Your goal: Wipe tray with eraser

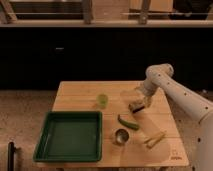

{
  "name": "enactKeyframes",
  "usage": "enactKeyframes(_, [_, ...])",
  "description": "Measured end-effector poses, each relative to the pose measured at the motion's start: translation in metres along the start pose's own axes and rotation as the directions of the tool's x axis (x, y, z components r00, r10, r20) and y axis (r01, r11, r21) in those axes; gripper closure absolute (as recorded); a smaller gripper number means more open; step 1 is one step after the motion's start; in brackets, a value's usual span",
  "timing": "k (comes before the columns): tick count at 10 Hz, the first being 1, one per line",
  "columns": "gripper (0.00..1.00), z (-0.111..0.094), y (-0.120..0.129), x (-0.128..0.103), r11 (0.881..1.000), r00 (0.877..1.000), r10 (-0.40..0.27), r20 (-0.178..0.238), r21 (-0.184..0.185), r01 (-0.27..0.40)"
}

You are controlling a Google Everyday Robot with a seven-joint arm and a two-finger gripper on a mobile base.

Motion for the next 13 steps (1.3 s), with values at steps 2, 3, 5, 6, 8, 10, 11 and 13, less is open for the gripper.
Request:
enactKeyframes(2, [0.2,0.005,0.0,0.004,1.0,1.0,-0.01,0.009,-0.002,0.01])
enactKeyframes(3, [0.2,0.006,0.0,0.004,1.0,1.0,-0.014,0.014,-0.003,0.014])
enactKeyframes(5, [0.2,0.01,0.0,0.003,1.0,0.999,-0.022,0.023,-0.007,0.023])
enactKeyframes(6, [0.2,0.013,0.0,0.001,1.0,0.999,-0.027,0.027,-0.009,0.027])
enactKeyframes(8, [0.2,0.018,-0.002,0.0,0.999,0.999,-0.035,0.034,-0.008,0.035])
enactKeyframes(10, [0.2,0.02,0.002,0.006,0.999,0.999,-0.039,0.038,-0.014,0.04])
enactKeyframes(11, [0.2,0.023,0.001,0.003,0.999,0.998,-0.045,0.041,-0.017,0.046])
enactKeyframes(13, [0.2,0.026,-0.001,0.0,0.999,0.998,-0.05,0.046,-0.016,0.051])
